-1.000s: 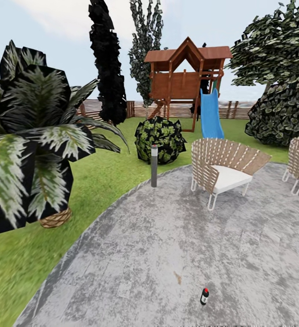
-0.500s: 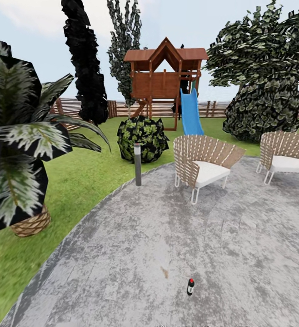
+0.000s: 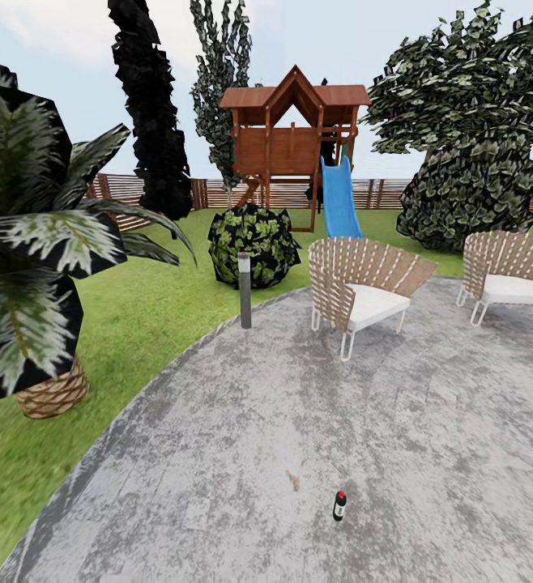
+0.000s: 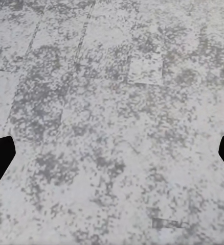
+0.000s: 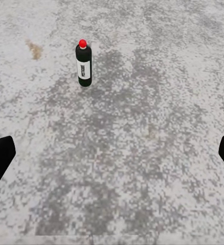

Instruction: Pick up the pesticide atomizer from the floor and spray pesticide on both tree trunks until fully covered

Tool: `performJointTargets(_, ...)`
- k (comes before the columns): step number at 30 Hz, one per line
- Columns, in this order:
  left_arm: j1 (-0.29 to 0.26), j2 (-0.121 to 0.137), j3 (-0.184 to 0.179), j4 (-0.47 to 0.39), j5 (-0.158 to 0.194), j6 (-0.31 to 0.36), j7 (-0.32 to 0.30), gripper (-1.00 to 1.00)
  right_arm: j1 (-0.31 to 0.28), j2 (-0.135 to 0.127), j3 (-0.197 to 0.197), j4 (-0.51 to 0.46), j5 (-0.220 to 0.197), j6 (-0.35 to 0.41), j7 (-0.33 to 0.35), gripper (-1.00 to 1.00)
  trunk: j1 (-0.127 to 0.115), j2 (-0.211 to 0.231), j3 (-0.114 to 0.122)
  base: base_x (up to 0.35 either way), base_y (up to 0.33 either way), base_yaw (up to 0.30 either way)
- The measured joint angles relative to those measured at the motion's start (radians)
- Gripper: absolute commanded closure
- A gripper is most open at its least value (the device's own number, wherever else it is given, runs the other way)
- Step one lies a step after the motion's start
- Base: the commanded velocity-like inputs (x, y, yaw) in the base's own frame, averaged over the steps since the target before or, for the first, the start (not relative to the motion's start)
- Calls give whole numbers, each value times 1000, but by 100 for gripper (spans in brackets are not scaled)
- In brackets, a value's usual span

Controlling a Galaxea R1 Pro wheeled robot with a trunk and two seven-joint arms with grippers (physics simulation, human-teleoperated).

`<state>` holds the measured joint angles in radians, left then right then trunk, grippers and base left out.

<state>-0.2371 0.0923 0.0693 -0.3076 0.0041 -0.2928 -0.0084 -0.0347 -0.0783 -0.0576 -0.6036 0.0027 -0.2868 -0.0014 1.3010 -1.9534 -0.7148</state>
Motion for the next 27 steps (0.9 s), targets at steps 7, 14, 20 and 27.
performJointTargets(7,0,0,0,0,-1,0,0,-100,0,0,-2,-4,-5,1,3,-100,27,-49,-22,0,0,-55)
performJointTargets(14,0,0,0,0,0,0,0,-100,0,0,-3,-6,-7,3,4,-100,54,-98,-44,0,0,-276)
performJointTargets(20,0,0,0,0,0,0,0,-100,0,0,-4,-5,-7,3,3,-100,77,-140,-67,0,0,-273)
performJointTargets(27,0,0,0,0,-1,-1,3,-100,0,0,-4,-5,-7,3,3,-100,81,-147,-77,0,0,-265)
